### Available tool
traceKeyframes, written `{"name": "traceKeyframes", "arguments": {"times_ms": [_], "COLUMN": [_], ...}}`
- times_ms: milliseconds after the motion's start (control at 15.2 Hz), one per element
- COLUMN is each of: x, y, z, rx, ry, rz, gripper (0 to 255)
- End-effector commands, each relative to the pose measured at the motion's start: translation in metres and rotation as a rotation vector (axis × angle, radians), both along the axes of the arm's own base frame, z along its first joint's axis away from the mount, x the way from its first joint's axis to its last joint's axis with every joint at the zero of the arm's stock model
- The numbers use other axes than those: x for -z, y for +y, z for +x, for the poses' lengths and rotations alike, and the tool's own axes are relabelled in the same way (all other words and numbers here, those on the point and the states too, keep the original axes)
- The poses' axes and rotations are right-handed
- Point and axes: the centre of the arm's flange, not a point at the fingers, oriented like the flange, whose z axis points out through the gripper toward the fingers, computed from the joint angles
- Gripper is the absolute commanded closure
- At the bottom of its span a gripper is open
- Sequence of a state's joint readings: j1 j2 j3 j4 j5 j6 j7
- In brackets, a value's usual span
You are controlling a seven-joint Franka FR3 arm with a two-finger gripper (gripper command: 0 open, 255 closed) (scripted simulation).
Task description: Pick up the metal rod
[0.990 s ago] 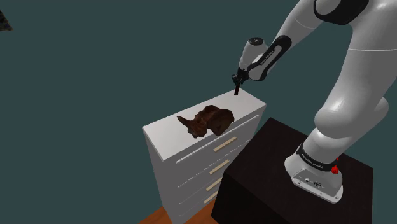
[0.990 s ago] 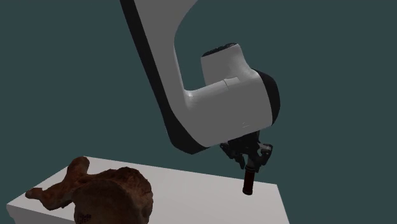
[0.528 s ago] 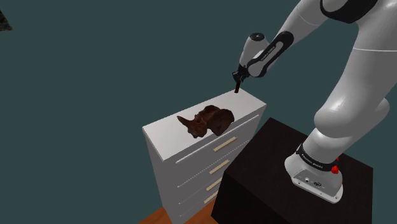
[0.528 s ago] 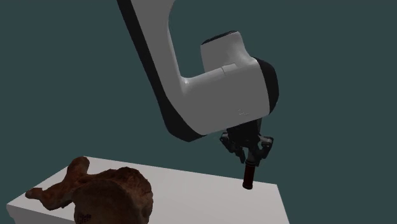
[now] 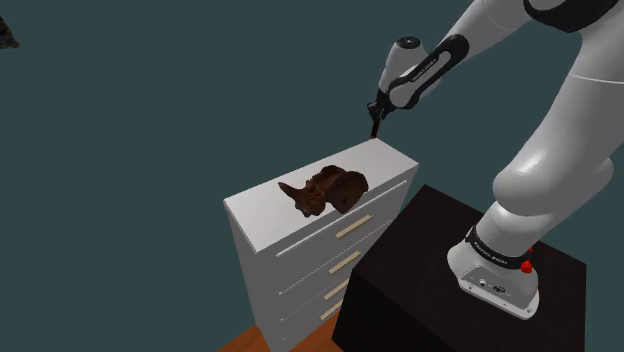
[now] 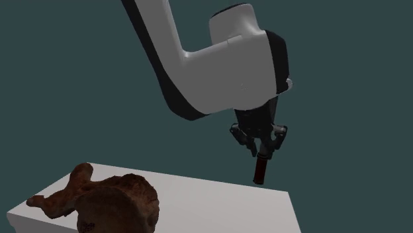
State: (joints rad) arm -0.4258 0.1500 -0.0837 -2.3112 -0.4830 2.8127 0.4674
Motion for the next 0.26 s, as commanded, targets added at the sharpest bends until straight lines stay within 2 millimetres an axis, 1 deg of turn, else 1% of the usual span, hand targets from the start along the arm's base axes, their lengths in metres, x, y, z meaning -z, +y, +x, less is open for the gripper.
{"name": "traceKeyframes", "arguments": {"times_ms": [0, 66, 198], "x": [-0.0109, -0.0162, -0.0170], "y": [0.0007, 0.0007, 0.0007], "z": [-0.0004, -0.0004, -0.0005], "rx": [0.000, 0.000, 0.000], "ry": [0.000, 0.000, 0.000], "rz": [0.000, 0.000, 0.000], "gripper": [255, 255, 255]}}
